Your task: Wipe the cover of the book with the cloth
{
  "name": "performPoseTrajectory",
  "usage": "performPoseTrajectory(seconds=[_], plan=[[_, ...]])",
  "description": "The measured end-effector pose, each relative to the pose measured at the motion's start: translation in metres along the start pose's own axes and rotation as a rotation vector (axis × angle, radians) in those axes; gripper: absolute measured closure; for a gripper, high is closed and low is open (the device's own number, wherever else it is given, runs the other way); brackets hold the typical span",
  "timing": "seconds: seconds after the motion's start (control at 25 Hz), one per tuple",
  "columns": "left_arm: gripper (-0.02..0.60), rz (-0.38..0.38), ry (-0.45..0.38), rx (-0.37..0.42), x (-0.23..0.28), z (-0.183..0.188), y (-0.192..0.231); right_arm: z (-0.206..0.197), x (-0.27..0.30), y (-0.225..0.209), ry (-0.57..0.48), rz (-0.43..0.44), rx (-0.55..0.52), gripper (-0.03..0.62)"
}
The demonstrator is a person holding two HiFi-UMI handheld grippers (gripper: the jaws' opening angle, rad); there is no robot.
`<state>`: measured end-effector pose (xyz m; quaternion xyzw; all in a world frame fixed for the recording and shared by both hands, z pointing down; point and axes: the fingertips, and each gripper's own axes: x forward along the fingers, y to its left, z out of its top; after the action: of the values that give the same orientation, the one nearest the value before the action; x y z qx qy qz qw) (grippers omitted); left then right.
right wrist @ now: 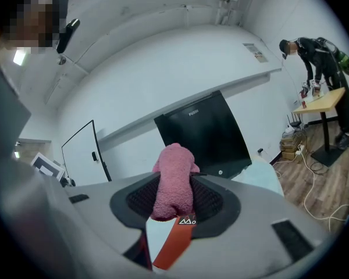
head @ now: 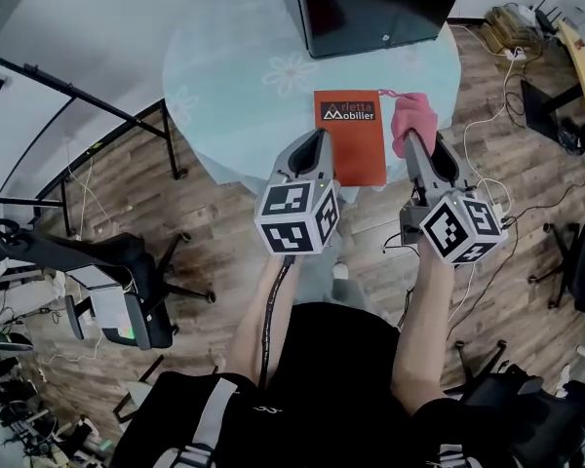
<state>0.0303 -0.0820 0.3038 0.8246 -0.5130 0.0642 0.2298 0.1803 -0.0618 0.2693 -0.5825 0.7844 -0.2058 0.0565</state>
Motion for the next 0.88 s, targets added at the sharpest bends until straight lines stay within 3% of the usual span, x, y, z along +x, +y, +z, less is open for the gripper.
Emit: performPoseTrajectory(seconds=[0.32, 0.88], plan=[[0.569, 0.036, 0.091, -0.066, 0.041, -0.031, 0.041, -0.046, 0.062, -0.004, 0.129, 0.028, 0.027, 0.441], [0.569, 0.084, 0.170, -0.156, 0.100, -0.056, 0.090, -0.090, 0.145, -0.011, 0.271, 0.065, 0.044, 0.441]])
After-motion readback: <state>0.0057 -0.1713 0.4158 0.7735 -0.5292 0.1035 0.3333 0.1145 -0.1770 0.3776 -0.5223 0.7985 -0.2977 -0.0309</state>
